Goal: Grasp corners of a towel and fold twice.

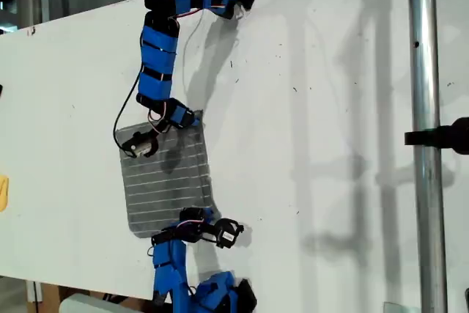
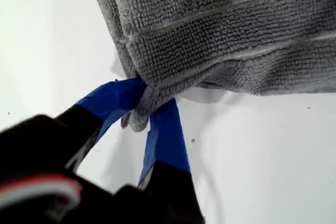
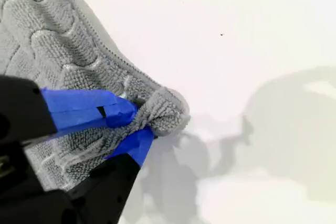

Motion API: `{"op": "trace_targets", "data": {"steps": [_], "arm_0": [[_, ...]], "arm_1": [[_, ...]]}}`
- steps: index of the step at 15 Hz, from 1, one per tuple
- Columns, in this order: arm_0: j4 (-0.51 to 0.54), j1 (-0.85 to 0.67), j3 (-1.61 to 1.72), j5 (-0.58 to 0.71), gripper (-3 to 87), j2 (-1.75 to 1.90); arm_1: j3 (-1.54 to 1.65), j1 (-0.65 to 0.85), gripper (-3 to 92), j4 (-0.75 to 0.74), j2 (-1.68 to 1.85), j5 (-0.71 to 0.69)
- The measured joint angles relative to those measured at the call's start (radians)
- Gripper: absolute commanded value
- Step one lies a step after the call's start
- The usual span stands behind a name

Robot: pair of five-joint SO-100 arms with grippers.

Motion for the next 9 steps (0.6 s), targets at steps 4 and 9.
{"op": "trace_targets", "data": {"steps": [4, 9], "arm_0": [[0.046, 0.167, 0.020, -0.127, -2.9, 0.247], [0.110, 0.609, 0.006, -0.489, -2.9, 0.440]], "arm_1": [[0.187, -0.063, -0.3, 0.012, 0.202, 0.104], [0.336, -0.449, -0.3, 0.080, 0.517, 0.460]]}}
